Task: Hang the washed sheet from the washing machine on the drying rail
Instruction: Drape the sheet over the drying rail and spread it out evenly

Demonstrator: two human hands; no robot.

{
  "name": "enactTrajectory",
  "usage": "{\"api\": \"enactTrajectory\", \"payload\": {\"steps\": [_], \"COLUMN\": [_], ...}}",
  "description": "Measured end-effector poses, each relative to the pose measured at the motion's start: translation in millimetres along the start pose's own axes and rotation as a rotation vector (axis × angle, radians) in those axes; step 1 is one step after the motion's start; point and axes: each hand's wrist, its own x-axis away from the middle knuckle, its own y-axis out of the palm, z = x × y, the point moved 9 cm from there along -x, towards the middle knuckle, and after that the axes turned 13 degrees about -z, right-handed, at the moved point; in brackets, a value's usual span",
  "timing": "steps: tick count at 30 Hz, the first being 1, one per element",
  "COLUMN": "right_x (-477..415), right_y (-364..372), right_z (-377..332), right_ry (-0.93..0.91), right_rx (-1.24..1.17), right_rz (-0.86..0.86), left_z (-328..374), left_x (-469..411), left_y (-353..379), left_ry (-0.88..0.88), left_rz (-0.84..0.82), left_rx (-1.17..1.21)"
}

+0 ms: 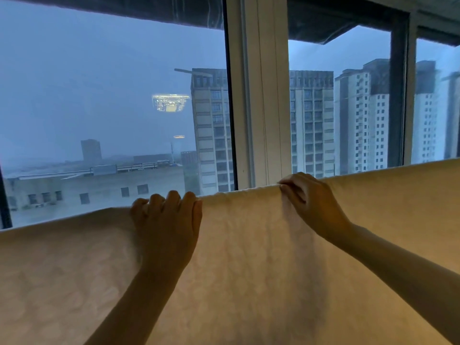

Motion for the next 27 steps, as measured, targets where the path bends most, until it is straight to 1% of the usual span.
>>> {"api": "enactTrajectory", "payload": {"steps": [3,5,12,15,19,21,24,27], "right_x": [-2.0,-4.4,-14.4,-16.4,-16.1,-14.9,-10.5,-2.9], "right_y": [-4.8,-6.1,-23.1,-28.2,-28.7,-32.3,-37.2,-43.9], "right_z": [0.1,0.6,24.6,40.4,61.7,73.7,88.2,103.2], "right_ry": [-0.005,-0.004,0.03,0.026,0.013,0.003,-0.016,-0.036], "right_rx": [-0.041,-0.016,-0.052,-0.061,-0.072,-0.103,-0.111,-0.112], "right_rz": [0.061,0.07,-0.008,-0.058,-0.092,-0.094,-0.124,-0.128], "left_z": [-0.5,2.1,20.2,45.7,97.0,122.8,159.1,181.9], "left_x": [0.0,-0.2,-5.9,-8.7,-14.6,-18.6,-25.8,-32.9], "left_y": [0.4,-0.6,-5.3,-3.1,9.9,16.4,19.7,17.3], "left_ry": [-0.004,-0.005,-0.023,0.001,0.061,0.098,0.129,0.069], "left_rz": [-0.034,-0.064,-0.181,-0.217,-0.254,-0.249,-0.2,-0.115], "left_rx": [-0.008,-0.027,-0.017,0.033,0.052,0.05,0.04,0.032]}}
